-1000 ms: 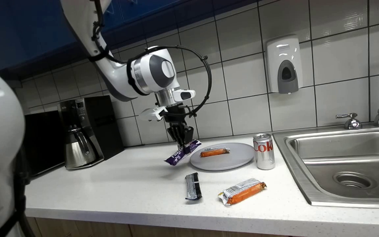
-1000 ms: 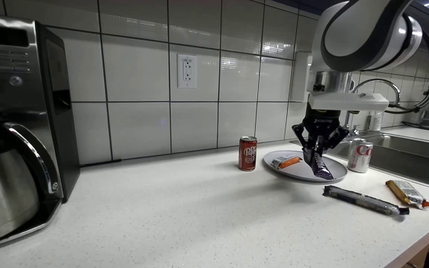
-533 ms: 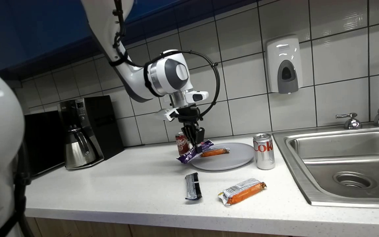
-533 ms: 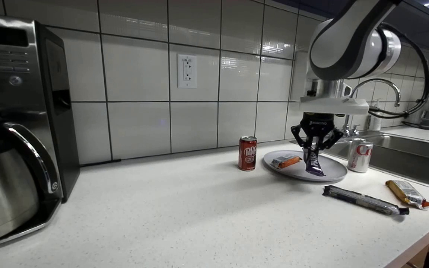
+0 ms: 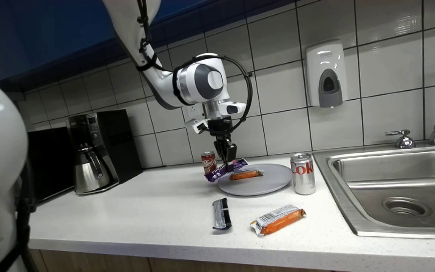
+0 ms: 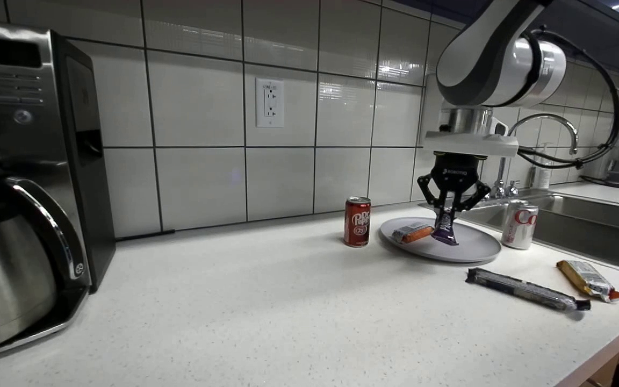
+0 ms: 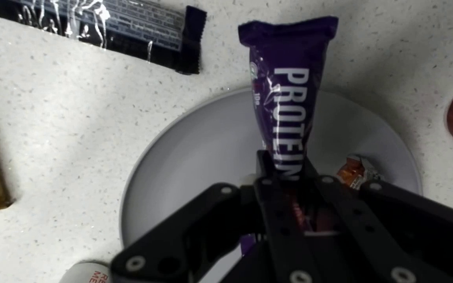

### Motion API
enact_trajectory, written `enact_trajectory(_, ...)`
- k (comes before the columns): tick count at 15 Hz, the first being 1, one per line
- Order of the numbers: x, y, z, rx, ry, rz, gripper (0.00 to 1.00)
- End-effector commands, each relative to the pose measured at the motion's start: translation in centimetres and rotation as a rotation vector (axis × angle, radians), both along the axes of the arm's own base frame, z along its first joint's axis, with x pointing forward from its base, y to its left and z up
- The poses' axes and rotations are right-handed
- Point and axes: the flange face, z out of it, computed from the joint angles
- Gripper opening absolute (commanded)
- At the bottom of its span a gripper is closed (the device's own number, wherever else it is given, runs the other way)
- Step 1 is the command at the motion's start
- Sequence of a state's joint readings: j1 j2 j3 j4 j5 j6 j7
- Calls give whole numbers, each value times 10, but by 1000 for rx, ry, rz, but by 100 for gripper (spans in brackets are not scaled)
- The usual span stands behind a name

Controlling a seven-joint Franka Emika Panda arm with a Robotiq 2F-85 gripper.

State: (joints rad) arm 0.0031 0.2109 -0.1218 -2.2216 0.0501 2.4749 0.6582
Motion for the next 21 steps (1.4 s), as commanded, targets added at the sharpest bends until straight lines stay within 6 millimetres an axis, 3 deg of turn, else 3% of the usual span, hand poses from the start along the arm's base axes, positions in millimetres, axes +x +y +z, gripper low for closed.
enact_trajectory(1,5,-14,7,24,26,-59,4)
enact_trajectory(4,5,-22,3,16,39,-82,4)
enact_trajectory(5,14,-22,-13,3,47,-89,4)
enact_trajectory(12,35,-24,-55,-35,94,-108,4)
enact_trajectory(16,45,-20,-50,-37,79,-96,4)
enact_trajectory(17,47,-18,-46,-34,74,-92,41)
enact_trajectory(18,49,-17,-44,-35,70,-85,42)
enact_trajectory(21,51,-11,-36,-39,54,-65,63)
